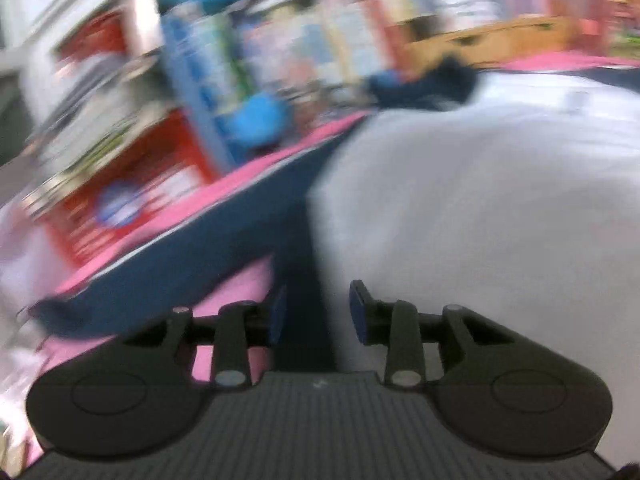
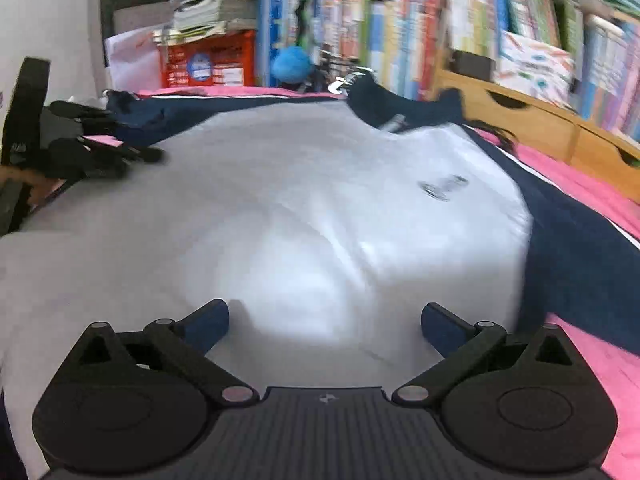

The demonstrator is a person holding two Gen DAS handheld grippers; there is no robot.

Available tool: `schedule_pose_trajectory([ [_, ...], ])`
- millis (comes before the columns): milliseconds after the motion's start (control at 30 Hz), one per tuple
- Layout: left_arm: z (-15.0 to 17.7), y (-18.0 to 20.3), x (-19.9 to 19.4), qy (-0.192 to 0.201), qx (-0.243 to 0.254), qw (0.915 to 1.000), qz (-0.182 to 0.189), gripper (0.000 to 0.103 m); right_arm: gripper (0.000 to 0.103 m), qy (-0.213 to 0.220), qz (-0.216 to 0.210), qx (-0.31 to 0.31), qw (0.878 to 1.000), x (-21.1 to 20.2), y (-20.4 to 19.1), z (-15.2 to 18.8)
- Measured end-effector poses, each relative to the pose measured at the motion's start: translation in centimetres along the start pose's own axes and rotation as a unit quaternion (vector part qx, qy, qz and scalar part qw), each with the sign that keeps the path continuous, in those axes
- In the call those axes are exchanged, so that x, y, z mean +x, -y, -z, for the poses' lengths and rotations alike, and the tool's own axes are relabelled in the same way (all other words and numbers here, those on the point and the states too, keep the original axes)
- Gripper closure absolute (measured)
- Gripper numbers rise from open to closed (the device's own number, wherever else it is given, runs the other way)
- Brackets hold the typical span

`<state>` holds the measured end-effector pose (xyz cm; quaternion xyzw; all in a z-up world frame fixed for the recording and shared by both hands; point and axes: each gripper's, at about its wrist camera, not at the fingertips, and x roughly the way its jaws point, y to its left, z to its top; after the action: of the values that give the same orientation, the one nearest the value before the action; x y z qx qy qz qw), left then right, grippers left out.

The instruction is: Fold clothes

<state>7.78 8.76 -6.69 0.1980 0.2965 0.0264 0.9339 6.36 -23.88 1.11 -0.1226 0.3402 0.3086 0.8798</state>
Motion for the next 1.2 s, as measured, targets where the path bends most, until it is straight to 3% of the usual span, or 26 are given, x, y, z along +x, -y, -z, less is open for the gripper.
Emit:
schedule_pose_trajectory([
  [33,-0.1,-0.9,-0.3,-0.011,-0.022,0.9997,-0.002,0.073,0.0,-0.004,0.007,0.008,1.0,-0.4,0.5,0.2],
  [67,-0.4,-1.4,-1.1,-0.011,-0.051,0.9984,0.02,0.073,0.0,-0.005,0.008,0.013,1.0,-0.7,0.6,0.2],
  [167,-1.7,-0.7,-4.3,0.013,-0.111,0.9832,0.145,0.071,0.0,0.009,-0.032,0.006,0.999,-0.9,-0.5,-0.1],
  [233,-2.4,1.4,-5.8,0.019,-0.107,0.9754,0.192,0.071,0.0,0.009,-0.063,-0.027,0.998,0.4,-2.2,-0.8],
  [300,-2.6,4.0,-6.1,0.017,-0.073,0.9759,0.205,0.071,0.0,0.013,-0.073,-0.063,0.995,1.6,-4.0,-1.4],
  [400,-1.8,6.5,-5.5,0.008,-0.041,0.9817,0.186,0.068,0.0,0.014,-0.09,-0.06,0.994,2.5,-4.3,-2.3],
  [533,-1.5,4.9,-4.9,0.007,-0.048,0.9827,0.179,0.06,0.0,0.012,-0.09,-0.051,0.995,2.4,-3.8,-2.4],
  [633,-1.1,2.3,-4.7,0.002,-0.047,0.9884,0.145,0.052,0.0,0.011,-0.089,-0.051,0.995,2.5,-3.9,-2.5],
  [700,-0.3,0.3,-4.6,0.002,-0.035,0.9944,0.099,0.043,0.0,0.011,-0.089,-0.051,0.995,2.6,-3.9,-2.5],
  [767,0.5,-2.2,-3.8,-0.017,-0.055,0.9966,0.059,0.037,0.0,0.012,-0.089,-0.051,0.995,2.6,-3.9,-2.4],
  [833,0.0,-4.4,-2.9,-0.036,-0.102,0.9924,0.059,0.043,0.0,0.012,-0.089,-0.052,0.995,2.5,-3.9,-2.3],
  [900,-1.0,-6.1,-2.0,-0.037,-0.137,0.9893,0.035,0.045,0.0,0.012,-0.089,-0.052,0.995,2.6,-3.8,-2.2],
  [1000,-2.0,-9.8,0.0,-0.015,-0.212,0.9772,0.001,0.036,0.0,0.012,-0.088,-0.052,0.995,2.5,-3.9,-2.3],
  [1067,-2.1,-12.8,2.1,-0.025,-0.255,0.9654,-0.046,0.03,0.0,0.012,-0.088,-0.052,0.995,2.5,-3.9,-2.3],
  [1200,-1.4,-19.1,7.2,-0.054,-0.306,0.9393,-0.147,0.029,0.0,0.01,-0.089,-0.052,0.995,2.5,-3.8,-2.3],
])
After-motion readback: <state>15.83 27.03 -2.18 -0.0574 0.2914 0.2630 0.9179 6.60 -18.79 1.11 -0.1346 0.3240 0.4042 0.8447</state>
